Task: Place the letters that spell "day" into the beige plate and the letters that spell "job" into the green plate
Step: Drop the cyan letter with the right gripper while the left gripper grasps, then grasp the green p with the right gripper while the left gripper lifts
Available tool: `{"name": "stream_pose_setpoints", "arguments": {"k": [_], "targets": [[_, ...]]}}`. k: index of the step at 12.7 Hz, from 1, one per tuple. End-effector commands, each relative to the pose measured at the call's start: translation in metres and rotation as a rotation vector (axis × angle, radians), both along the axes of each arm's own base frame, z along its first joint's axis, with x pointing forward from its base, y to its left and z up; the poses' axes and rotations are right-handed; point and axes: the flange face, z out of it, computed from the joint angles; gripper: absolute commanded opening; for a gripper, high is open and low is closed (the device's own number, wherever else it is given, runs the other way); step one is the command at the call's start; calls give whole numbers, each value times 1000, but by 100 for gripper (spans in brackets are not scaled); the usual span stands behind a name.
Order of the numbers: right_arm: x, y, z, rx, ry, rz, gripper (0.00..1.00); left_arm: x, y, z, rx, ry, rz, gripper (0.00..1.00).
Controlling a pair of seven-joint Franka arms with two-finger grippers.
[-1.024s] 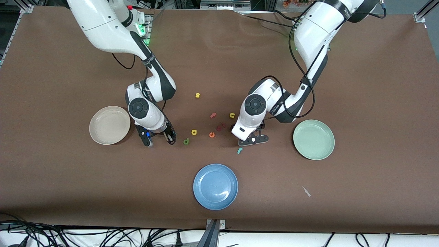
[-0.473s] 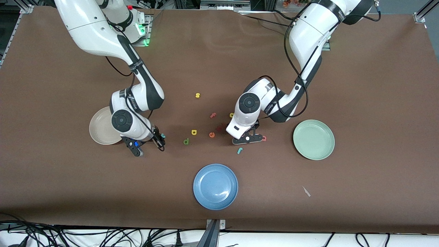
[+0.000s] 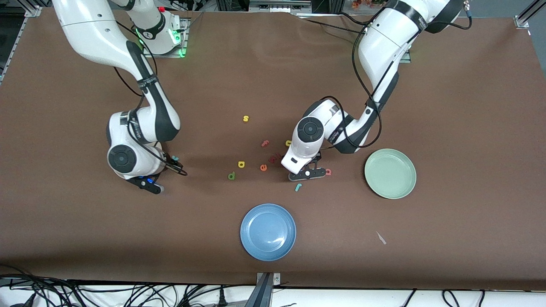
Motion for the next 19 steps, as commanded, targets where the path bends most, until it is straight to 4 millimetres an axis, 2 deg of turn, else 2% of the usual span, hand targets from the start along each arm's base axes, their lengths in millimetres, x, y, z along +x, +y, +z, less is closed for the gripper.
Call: {"name": "stream_pose_setpoints", "arguments": {"k": [1,2,3,5,6,7,8,10,11,14,16,18,19], "targets": [[-11,-48,11,-1,30,110,0,4,-3,-3,35,-41,-30,51],[-14,-65,11,7,41,153,0,3,-2,-8,43,-38,-36,51],[-14,-87,12,3,47,171,0,3,-2,-8,43,-38,-36,46],[-17,-118,0,12,94,193,0,3,-1,-9,42,-35,-32,26],[-17,-132,-6,16,102,173,5,2,-2,-14,43,-29,-33,18],[-15,-133,-8,17,100,153,65,2,-1,-16,42,-24,-28,8],[-13,-133,-6,19,95,156,99,2,-1,-15,36,-21,-21,0],[-8,-124,1,15,77,141,100,9,5,-7,33,-27,-8,0],[-4,-115,8,10,62,90,100,12,6,4,32,-39,-10,0],[5,-71,25,15,48,-8,100,22,22,40,65,-44,-5,0],[9,-41,29,50,23,-4,100,33,45,67,93,-36,-32,0],[11,6,37,93,-29,45,100,47,81,87,110,3,-155,0],[10,30,38,101,-60,59,100,50,94,90,123,28,-205,0]]}}
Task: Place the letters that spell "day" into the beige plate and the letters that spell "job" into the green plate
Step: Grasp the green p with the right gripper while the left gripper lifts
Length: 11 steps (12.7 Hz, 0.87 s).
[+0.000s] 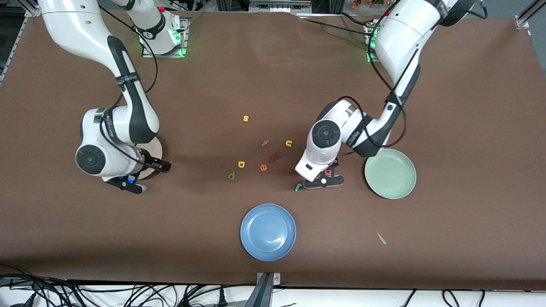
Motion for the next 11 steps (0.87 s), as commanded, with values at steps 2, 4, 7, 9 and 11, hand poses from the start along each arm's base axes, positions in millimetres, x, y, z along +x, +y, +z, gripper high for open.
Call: {"name": "stream_pose_setpoints", "arguments": {"k": [2,4,7,9,11], "targets": [[-5,86,-4,23,-114,7,100,14,63,23,56,80,-214,0],[-12,126,-22,14,-162,57,100,19,97,16,55,150,-335,0],[-4,150,-38,32,-190,127,100,21,141,-3,56,209,-400,0],[5,168,-39,58,-233,168,100,23,170,-13,46,240,-421,0],[6,191,-55,98,-275,185,100,20,190,-26,81,256,-423,0]]}}
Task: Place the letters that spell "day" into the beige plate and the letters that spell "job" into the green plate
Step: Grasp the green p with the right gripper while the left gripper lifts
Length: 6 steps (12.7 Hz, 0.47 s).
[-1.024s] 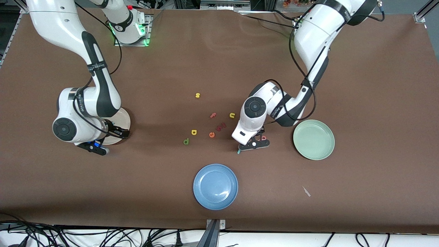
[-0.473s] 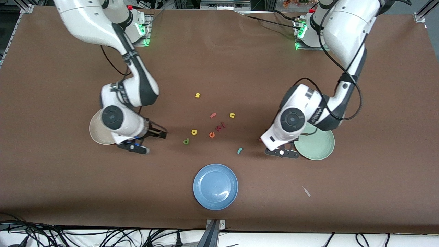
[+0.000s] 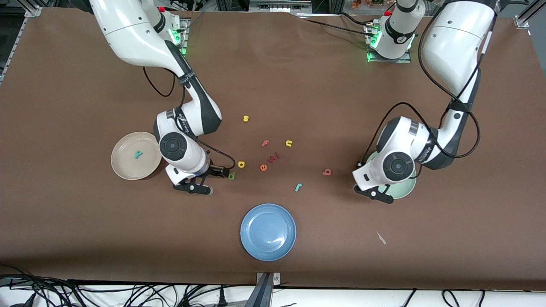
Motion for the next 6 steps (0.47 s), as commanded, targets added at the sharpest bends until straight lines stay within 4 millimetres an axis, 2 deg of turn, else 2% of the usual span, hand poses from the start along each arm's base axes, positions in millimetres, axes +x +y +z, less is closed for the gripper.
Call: {"name": "stream_pose_setpoints", "arguments": {"k": [1,3,4,5,6], "targets": [[6,27,-20,37,-52,37,100,-9,24,-11,59,-10,-59,0],[-5,41,-34,25,-27,63,100,-13,22,-23,46,-20,-65,0],[-10,47,-39,19,-20,74,100,-15,28,-31,43,-15,-58,1],[-11,47,-42,18,-17,76,100,-16,37,-37,32,-23,-48,1],[-11,47,-45,15,-12,76,99,-17,34,-39,17,-30,-44,2]]}}
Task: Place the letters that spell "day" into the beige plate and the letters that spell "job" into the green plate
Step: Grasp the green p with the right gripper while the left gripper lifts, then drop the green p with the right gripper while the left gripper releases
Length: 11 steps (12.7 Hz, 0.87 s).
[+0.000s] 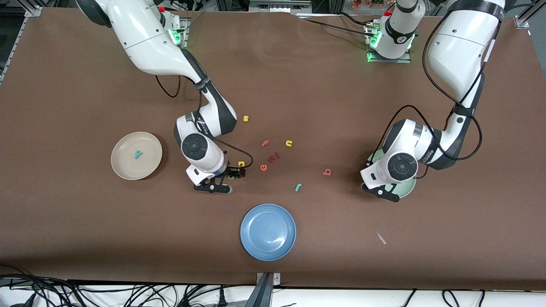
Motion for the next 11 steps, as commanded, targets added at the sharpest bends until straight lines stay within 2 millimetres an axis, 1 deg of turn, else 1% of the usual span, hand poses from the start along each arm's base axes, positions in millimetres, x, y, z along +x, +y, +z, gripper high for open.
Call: {"name": "stream_pose_setpoints", "arguments": {"k": [1,2,3,4,5,6,7,8,10,11], "targets": [[4,4,-4,-4,-8,17,99,-3,5,0,-14,-26,-21,5],[3,6,-5,-5,-8,21,95,-4,5,-1,-16,-24,-19,9],[4,6,-5,-5,-8,20,91,-5,1,-7,-21,-19,-12,9],[4,5,-6,-6,-7,20,86,-7,-4,-12,-31,-19,-10,9],[4,4,-6,-6,-4,20,80,-6,-4,-11,-32,-20,-10,10],[4,3,-5,-10,10,17,73,-6,-3,-11,-31,-19,-8,26],[6,5,0,-9,10,18,65,-5,0,-11,-32,-19,-9,96],[6,5,-1,-10,14,16,59,-4,1,-10,-33,-20,-12,100],[6,6,-3,-9,16,12,40,-2,0,-1,-32,-28,-14,100],[6,6,-2,-9,15,7,30,0,1,10,-30,-44,-13,100]]}}
